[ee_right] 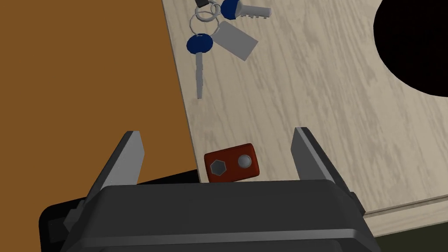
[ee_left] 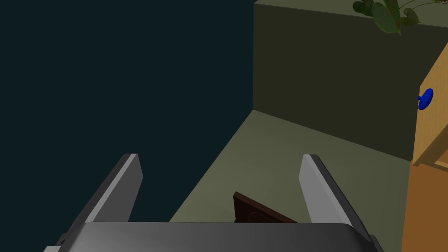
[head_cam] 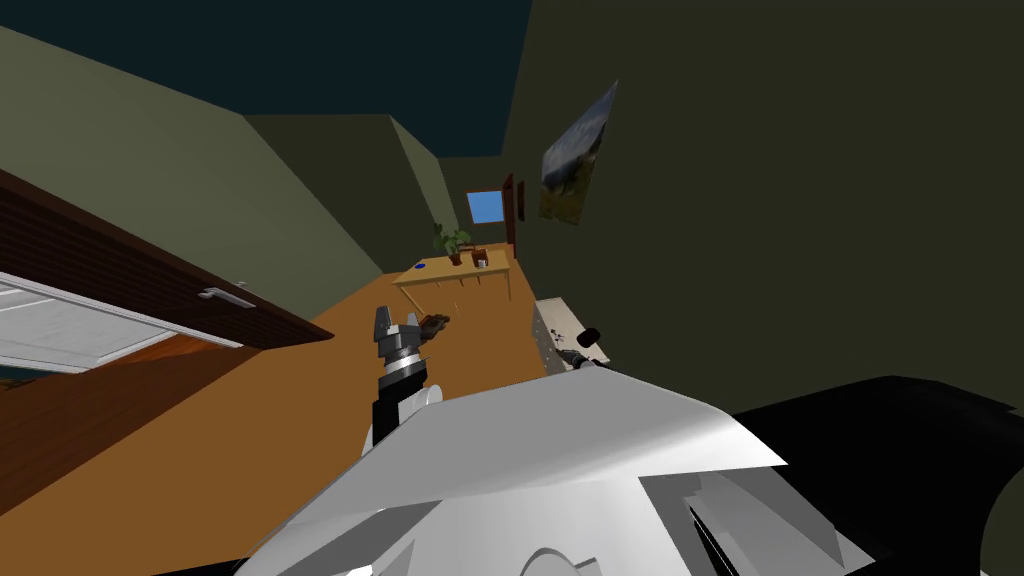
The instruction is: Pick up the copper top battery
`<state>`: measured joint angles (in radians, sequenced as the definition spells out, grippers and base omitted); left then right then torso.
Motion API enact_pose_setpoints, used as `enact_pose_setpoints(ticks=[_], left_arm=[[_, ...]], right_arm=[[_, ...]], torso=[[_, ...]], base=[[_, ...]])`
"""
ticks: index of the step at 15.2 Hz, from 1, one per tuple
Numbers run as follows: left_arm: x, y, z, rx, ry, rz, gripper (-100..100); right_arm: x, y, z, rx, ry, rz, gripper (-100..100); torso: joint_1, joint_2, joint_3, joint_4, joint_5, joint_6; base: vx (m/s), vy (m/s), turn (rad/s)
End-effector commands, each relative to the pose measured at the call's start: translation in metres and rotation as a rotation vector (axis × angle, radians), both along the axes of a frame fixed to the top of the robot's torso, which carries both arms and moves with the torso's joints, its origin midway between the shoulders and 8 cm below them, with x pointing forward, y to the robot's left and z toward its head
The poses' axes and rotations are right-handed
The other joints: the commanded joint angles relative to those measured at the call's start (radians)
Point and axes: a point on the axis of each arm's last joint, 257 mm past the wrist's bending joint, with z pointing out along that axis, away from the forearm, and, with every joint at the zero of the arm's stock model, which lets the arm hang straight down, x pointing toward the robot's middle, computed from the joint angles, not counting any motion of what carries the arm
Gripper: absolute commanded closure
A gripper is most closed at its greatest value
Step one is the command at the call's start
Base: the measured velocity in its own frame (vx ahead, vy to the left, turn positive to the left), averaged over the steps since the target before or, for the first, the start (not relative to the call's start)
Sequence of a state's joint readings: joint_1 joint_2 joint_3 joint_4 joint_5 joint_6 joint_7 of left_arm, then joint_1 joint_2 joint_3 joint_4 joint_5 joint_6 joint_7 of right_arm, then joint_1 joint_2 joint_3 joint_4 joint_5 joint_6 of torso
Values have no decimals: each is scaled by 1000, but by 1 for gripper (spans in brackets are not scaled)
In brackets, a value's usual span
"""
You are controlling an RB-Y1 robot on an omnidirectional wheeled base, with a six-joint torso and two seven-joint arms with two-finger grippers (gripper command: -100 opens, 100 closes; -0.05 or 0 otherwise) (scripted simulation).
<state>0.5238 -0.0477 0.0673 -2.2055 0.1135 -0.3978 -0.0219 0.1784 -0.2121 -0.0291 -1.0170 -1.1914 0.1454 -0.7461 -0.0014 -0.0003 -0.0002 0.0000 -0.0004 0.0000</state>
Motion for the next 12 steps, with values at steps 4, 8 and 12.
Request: enact_pose_setpoints(ticks=[4,8,12], left_arm=[[0,0,0,0,0,0,0],[0,0,0,0,0,0,0],[0,0,0,0,0,0,0]], right_arm=[[2,11,-2,-1,0,-1,100],[2,10,-2,-2,0,-2,100],[-3,-16,7,0,0,2,100]], torso=[[1,0,0,0,0,0],[2,0,0,0,0,0],[1,-1,0,0,1,1]], base=[[-5,-4,16],[0,2,5],[11,11,-53]])
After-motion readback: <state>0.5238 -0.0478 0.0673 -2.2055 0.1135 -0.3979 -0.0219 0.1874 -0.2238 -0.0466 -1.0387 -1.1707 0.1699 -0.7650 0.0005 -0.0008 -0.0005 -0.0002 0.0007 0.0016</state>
